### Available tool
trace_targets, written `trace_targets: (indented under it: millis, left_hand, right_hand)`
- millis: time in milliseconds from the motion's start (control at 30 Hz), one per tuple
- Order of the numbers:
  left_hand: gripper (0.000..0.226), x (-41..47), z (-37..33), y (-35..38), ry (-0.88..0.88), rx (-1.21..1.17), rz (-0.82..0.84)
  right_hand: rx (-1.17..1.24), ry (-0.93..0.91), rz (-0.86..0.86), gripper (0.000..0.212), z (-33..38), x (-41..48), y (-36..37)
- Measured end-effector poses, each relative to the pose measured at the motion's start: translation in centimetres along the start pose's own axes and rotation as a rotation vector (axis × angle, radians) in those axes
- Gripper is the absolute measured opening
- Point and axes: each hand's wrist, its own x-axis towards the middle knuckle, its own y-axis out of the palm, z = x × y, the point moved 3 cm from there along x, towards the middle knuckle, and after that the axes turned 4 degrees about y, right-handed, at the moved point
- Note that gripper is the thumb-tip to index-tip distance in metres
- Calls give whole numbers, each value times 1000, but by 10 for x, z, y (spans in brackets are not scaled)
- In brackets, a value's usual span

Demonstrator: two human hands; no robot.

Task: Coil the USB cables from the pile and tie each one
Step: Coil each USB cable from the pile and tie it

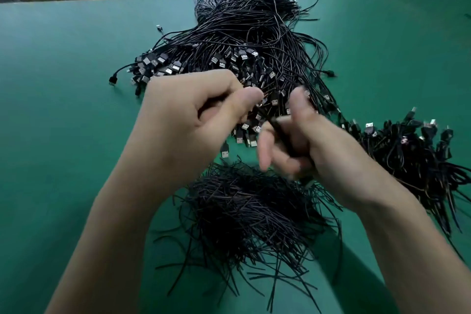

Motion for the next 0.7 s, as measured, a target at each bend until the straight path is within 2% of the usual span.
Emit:
trace_targets:
  millis: [33, 100, 167, 267, 333, 433, 533, 567, 633, 667, 700]
  left_hand:
    - [34, 0, 5, 2, -37, -48, -21]
    - [29, -2, 14, 10, -90, -113, -29]
    - [24, -4, 19, 20, -116, -143, 35]
    - [22, -10, 18, 36, -167, -198, 178]
    - [22, -11, 12, 46, -183, -206, 251]
    - [18, -9, -1, 50, -109, -149, 345]
    - [23, -4, -7, 38, -18, -45, 297]
    - [24, -1, -9, 31, 7, -12, 247]
    - [23, 1, -8, 18, 39, 21, 145]
    - [25, 1, -6, 13, 38, 28, 98]
    - [28, 1, -3, 9, 24, 35, 61]
  right_hand:
    - [141, 8, 139, 61, 2, 0, 9]
    - [443, -59, 245, 47, 8, 0, 18]
    - [656, -105, 192, 40, 15, -1, 15]
    - [837, -186, 122, 40, 27, -1, 3]
    - [841, -292, -12, 40, 31, 0, -3]
    - [405, -562, -424, 38, 32, -5, -11]
    - [-116, -668, -594, 31, 30, -10, -13]
    - [-313, -652, -640, 31, 27, -10, -13]
    - [-631, -499, -651, 39, 20, -7, -10]
    - [-677, -385, -597, 45, 16, -3, -8]
    - [-624, -277, -502, 52, 12, -1, -6]
